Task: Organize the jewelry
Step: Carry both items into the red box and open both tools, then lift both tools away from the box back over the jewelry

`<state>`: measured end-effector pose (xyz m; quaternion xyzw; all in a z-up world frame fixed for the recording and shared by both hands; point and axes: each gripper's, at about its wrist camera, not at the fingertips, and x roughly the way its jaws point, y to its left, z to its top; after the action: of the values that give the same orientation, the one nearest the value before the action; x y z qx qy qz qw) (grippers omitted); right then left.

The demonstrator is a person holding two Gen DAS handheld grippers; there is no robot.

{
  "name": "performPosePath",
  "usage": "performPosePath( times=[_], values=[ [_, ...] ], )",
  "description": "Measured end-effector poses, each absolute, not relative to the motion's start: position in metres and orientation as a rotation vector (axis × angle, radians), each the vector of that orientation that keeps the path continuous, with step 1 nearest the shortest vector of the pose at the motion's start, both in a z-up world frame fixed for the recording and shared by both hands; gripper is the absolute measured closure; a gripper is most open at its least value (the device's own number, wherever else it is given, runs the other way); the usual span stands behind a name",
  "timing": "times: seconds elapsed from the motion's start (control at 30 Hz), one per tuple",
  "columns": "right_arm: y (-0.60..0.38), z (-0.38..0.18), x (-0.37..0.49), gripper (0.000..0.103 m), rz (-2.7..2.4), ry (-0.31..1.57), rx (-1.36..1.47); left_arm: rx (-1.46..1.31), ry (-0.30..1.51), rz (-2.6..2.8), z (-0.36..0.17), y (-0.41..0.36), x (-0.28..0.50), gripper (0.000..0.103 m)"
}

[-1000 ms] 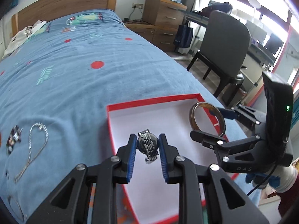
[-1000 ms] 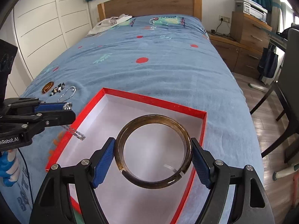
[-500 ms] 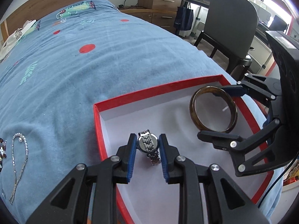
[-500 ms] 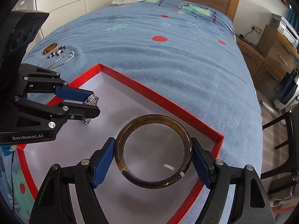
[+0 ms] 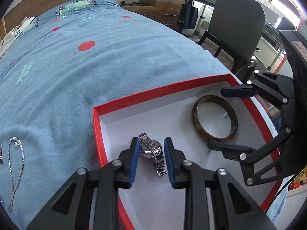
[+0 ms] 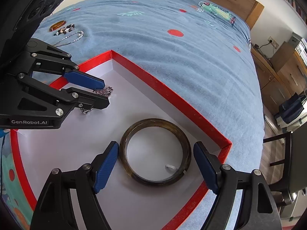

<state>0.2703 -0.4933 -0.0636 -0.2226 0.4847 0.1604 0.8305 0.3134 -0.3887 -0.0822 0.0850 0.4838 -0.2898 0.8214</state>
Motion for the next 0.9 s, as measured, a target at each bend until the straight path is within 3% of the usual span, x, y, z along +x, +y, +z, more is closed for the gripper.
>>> performPosePath(
  times=[0.07, 0.13, 0.17, 0.37, 0.53, 0.77, 0.9],
  values=[
    [-0.495, -0.054, 0.266, 0.024, 0.322, 1.015, -0.463, 0.180, 1.020, -0.628, -0.077, -0.389, 0.311, 0.072],
    [-0.499, -0.041, 0.257, 0.024, 0.299, 0.995, -0.448, 0.186, 0.994, -0.629, -0.068, -0.390, 0.308, 0.056],
    [-0.501, -0.032, 0.252, 0.024, 0.286, 0.985, -0.444, 0.183, 0.985, -0.634, -0.064, -0.390, 0.306, 0.055],
    [-0.514, 0.022, 0.206, 0.023, 0.198, 0.926, -0.398, 0.135, 0.954, -0.651, -0.028, -0.371, 0.291, 0.055],
    [-0.511, 0.069, 0.160, 0.023, 0.148, 0.863, -0.334, 0.111, 0.844, -0.635, 0.038, -0.325, 0.258, 0.055],
    [-0.466, 0.119, 0.114, 0.023, 0.173, 0.761, -0.226, 0.114, 0.738, -0.511, 0.114, -0.208, 0.205, 0.055],
    [-0.421, 0.133, 0.098, 0.029, 0.212, 0.723, -0.189, 0.138, 0.708, -0.378, 0.135, -0.119, 0.176, 0.055]
  ],
)
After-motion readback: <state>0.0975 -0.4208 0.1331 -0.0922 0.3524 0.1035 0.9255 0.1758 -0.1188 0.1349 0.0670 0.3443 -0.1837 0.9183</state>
